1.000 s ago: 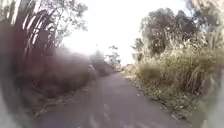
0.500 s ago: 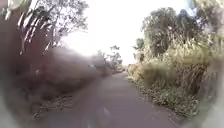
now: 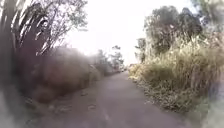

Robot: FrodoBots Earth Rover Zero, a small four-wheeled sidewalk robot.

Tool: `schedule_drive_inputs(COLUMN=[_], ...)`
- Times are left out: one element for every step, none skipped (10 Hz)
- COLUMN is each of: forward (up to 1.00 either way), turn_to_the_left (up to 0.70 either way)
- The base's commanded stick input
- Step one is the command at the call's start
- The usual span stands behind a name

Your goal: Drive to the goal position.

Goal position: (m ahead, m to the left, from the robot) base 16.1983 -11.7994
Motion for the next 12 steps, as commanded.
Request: schedule_drive_inputs(forward=[0.5,0.5,0.5,0.5,0.5,0.5,0.5,0.5,0.5,0.5,0.5,0.5], turn_to_the_left=[0.0,0.0,0.0,0.0,0.0,0.0,0.0,0.0,0.0,0.0,0.0,0.0])
